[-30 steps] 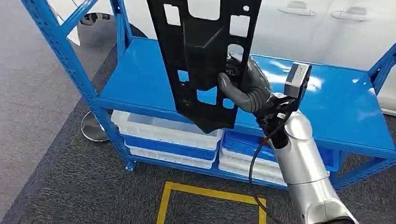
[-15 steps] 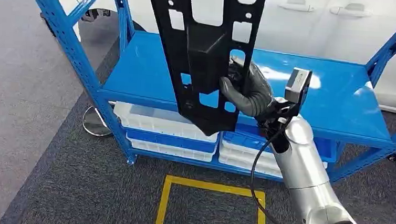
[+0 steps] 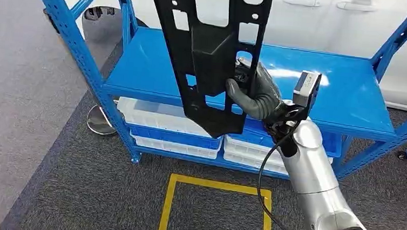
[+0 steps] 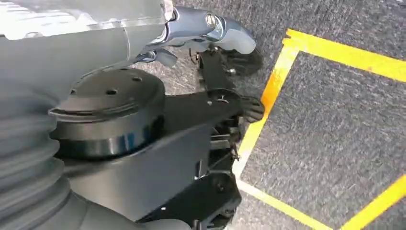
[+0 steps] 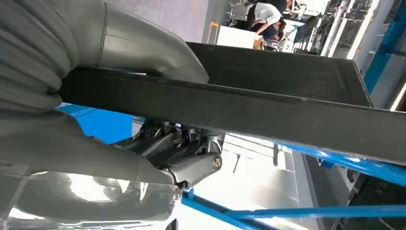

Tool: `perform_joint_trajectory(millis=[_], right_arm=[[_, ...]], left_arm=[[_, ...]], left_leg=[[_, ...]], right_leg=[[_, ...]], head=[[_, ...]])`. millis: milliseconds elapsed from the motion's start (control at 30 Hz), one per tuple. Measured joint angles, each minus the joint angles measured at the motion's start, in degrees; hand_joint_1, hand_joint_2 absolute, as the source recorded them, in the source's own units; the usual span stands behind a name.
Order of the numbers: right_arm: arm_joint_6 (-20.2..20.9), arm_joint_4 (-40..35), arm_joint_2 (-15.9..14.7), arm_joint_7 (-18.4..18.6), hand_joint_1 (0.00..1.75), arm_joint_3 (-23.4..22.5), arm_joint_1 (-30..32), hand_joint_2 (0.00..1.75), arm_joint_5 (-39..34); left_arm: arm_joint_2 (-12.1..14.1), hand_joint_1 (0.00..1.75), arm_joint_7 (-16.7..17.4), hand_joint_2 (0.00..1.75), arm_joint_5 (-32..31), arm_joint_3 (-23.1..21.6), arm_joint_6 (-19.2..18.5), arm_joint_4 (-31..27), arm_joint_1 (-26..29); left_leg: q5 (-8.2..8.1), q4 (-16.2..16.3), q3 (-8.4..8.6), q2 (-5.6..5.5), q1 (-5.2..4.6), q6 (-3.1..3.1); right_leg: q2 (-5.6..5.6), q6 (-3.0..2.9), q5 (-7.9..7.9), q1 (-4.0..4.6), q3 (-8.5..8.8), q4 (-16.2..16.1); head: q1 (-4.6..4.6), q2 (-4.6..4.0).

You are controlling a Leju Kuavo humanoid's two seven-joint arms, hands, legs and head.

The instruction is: Take the parts from the cabinet and place them on the table.

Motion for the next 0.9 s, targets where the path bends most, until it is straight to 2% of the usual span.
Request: perform_joint_trajectory(millis=[67, 100, 133, 200, 233, 267, 300, 333, 400, 433, 467, 533, 567, 600, 633, 667, 733, 767, 800, 833, 867, 900], right_arm=[[-0.13, 0.00, -0.02, 0.02, 1.75, -0.07, 0.07, 1.75, 0.15], [-0.15, 0.00, -0.09, 0.02, 1.75, -0.18, 0.10, 1.75, 0.15], [-0.17, -0.02, -0.11, 0.02, 1.75, -0.24, 0.01, 1.75, 0.15], [-0.42, -0.09, -0.13, 0.02, 1.75, -0.39, 0.11, 1.75, 0.17], [-0.48, -0.09, -0.13, 0.02, 1.75, -0.39, 0.23, 1.75, 0.20], [-0.52, -0.09, -0.13, 0.02, 1.75, -0.39, 0.32, 1.75, 0.20], [-0.57, -0.09, -0.13, 0.04, 1.75, -0.39, 0.37, 1.75, 0.22], [-0.68, -0.09, -0.13, 0.09, 1.75, -0.39, 0.36, 1.75, 0.31], [-1.27, -0.15, -0.15, 0.24, 1.75, -0.48, 0.28, 1.75, 0.48], [-1.57, -0.13, -0.15, 0.26, 1.75, -0.50, 0.22, 1.75, 0.53], [-1.99, -0.20, -0.15, 0.35, 1.75, -0.50, 0.21, 1.75, 0.79], [-4.51, -0.24, -0.18, 0.66, 1.75, -0.59, 0.27, 1.75, 1.77], [-6.48, -0.24, -0.15, 0.70, 1.75, -0.70, 0.28, 1.75, 2.66], [-8.60, -0.24, -0.13, 0.70, 1.75, -0.81, 0.22, 1.75, 3.88], [-10.37, -0.24, -0.11, 0.81, 1.75, -0.90, 0.19, 1.75, 5.10], [-12.12, -0.24, -0.09, 0.98, 1.75, -0.92, 0.14, 1.75, 6.37], [-14.76, -0.17, -0.09, 1.44, 1.75, -0.90, 0.15, 1.75, 9.34], [-15.34, 0.00, -0.09, 1.59, 1.75, -0.90, 0.14, 1.75, 10.42], [-15.80, 0.24, -0.09, 1.57, 1.75, -0.90, 0.15, 1.75, 11.44], [-16.11, 0.53, -0.09, 1.49, 1.75, -0.81, 0.11, 1.75, 12.44], [-16.09, 0.74, -0.09, 1.42, 1.75, -0.72, 0.07, 1.75, 12.74], [-15.78, 1.09, -0.09, 1.36, 1.75, -0.68, -0.07, 1.75, 12.70]], left_arm=[[-0.02, 0.00, 0.11, 1.75, 0.00, 0.00, 0.07, 0.00, 0.06], [-0.07, 0.00, 0.13, 1.75, 0.00, 0.00, 0.04, 0.00, 0.01], [-0.07, 0.00, 0.17, 1.75, 0.00, -0.02, 0.07, 0.00, -0.11], [-0.07, 0.00, 0.17, 1.75, 0.00, -0.04, 0.04, 0.00, -0.21], [-0.07, 0.00, 0.17, 1.75, 0.00, -0.04, 0.04, 0.00, -0.15], [-0.07, 0.00, 0.17, 1.75, 0.00, -0.04, 0.04, 0.00, -0.13], [-0.07, 0.00, 0.17, 1.75, 0.00, -0.04, 0.04, 0.00, -0.13], [-0.09, 0.00, 0.17, 1.75, 0.00, -0.04, 0.04, 0.00, -0.13], [-0.11, 0.00, 0.17, 1.75, 0.00, -0.04, 0.00, 0.00, -0.15], [-0.11, 0.00, 0.17, 1.75, 0.00, -0.07, -0.02, 0.00, -0.17], [-0.11, 0.00, 0.20, 1.75, 0.00, -0.07, -0.02, 0.00, -0.25], [-0.11, 0.00, 0.24, 1.75, 0.02, -0.04, -0.02, 0.00, -0.14], [-0.11, 0.00, 0.24, 1.75, 0.09, -0.04, -0.02, 0.00, -0.06], [-0.11, 0.00, 0.22, 1.75, 0.13, -0.04, -0.02, 0.00, -0.03], [-0.11, 0.00, 0.22, 1.75, 0.17, -0.04, -0.02, 0.00, -0.04], [-0.11, 0.00, 0.22, 1.75, 0.17, -0.04, -0.02, 0.00, 0.03], [-0.11, 0.00, 0.17, 1.75, 0.20, -0.04, -0.02, 0.00, 0.05], [-0.11, 0.00, 0.17, 1.75, 0.20, -0.04, -0.02, 0.00, 0.10], [-0.11, 0.00, 0.17, 1.75, 0.20, -0.04, -0.02, 0.00, 0.15], [-0.11, 0.00, 0.17, 1.75, 0.20, -0.04, -0.04, 0.00, 0.16], [-0.11, 0.00, 0.17, 1.75, 0.17, -0.04, -0.07, 0.00, 0.13], [-0.11, 0.00, 0.17, 1.75, 0.17, -0.06, -0.15, 0.00, 0.07]], left_leg=[[0.82, -0.61, -0.19, 0.01, -0.02, 0.78], [1.63, -1.56, -0.13, 0.31, 0.72, 1.05], [2.21, -2.01, -0.46, 0.36, 0.55, 1.46], [2.89, -1.85, -1.42, 0.43, 0.45, 1.68], [3.18, -1.68, -1.98, 0.46, 0.41, 1.73], [3.39, -1.40, -2.57, 0.46, 0.41, 1.67], [3.53, -0.98, -3.20, 0.46, 0.46, 1.58], [3.57, -0.47, -3.72, 0.46, 0.54, 1.52], [3.49, 0.61, -4.52, 0.42, 0.67, 1.30], [3.47, 1.03, -5.08, 0.38, 0.64, 0.97], [3.65, 1.32, -5.48, 0.37, 0.46, 0.59], [4.19, 1.31, -5.55, 0.33, 0.42, -0.11], [4.45, 1.13, -5.57, 0.27, 0.42, -0.50], [4.06, 1.35, -5.81, 0.25, 0.49, -0.78], [2.32, 2.54, -6.26, 0.27, 0.67, -1.15], [-0.35, 5.59, -7.35, 0.26, 0.68, -1.40], [-5.63, 14.98, -10.59, 0.27, 0.86, -1.82], [-6.92, 18.65, -11.64, 0.27, 0.87, -1.89], [-6.63, 19.39, -11.33, 0.26, 0.86, -1.79], [-5.16, 17.15, -9.58, 0.26, 0.86, -1.57], [-3.33, 13.17, -6.91, 0.25, 0.84, -1.24], [-1.13, 6.93, -3.05, 0.23, 0.70, -0.65]], right_leg=[[0.06, 0.78, 0.73, 0.00, 0.01, -0.49], [0.08, 0.96, 0.08, -0.05, -0.35, -0.25], [0.18, 1.26, -2.06, 0.07, -1.16, 1.37], [0.20, 1.52, -7.50, -0.08, -4.19, 9.75], [0.19, 1.67, -9.47, -0.13, -5.81, 14.38], [0.18, 1.79, -10.18, -0.18, -6.64, 17.22], [0.17, 1.90, -9.43, -0.30, -6.09, 17.10], [0.16, 1.98, -7.65, -0.42, -4.07, 14.31], [0.12, 2.07, -3.68, -0.71, 1.74, 4.49], [0.15, 1.95, -4.77, -0.63, 3.53, 1.16], [0.36, 1.17, -4.06, -0.05, 3.38, 1.00], [0.39, 0.70, -3.93, -0.08, 2.96, 1.05], [0.39, 0.29, -3.68, -0.06, 2.85, 1.04], [0.23, -0.50, -3.20, -0.39, 2.74, 0.41], [0.10, -1.05, -2.79, -0.36, 2.45, 0.36], [0.07, -1.41, -2.43, -0.36, 2.03, 0.38], [0.05, -1.63, -1.67, -0.14, 1.01, 0.42], [0.06, -1.65, -1.25, -0.05, 0.46, 0.47], [0.07, -1.62, -0.89, 0.04, -0.03, 0.51], [0.10, -1.58, -0.58, 0.14, -0.44, 0.57], [0.12, -1.51, -0.36, 0.26, -0.70, 0.58], [0.15, -1.43, -0.11, 0.45, -0.86, 0.59]], head=[[0.07, -0.02], [0.11, -0.02], [0.22, -0.02], [0.44, -0.02], [0.42, 0.00], [0.42, 0.00], [0.44, -0.02], [0.44, 0.00], [0.42, -0.02], [0.37, 0.00], [0.39, 0.00], [0.37, 0.00], [0.33, -0.02], [0.42, -0.02], [0.31, 0.00], [0.31, -0.02], [0.31, -0.02], [0.31, -0.02], [0.31, -0.02], [0.28, 0.00], [0.28, 0.00], [0.28, -0.02]])
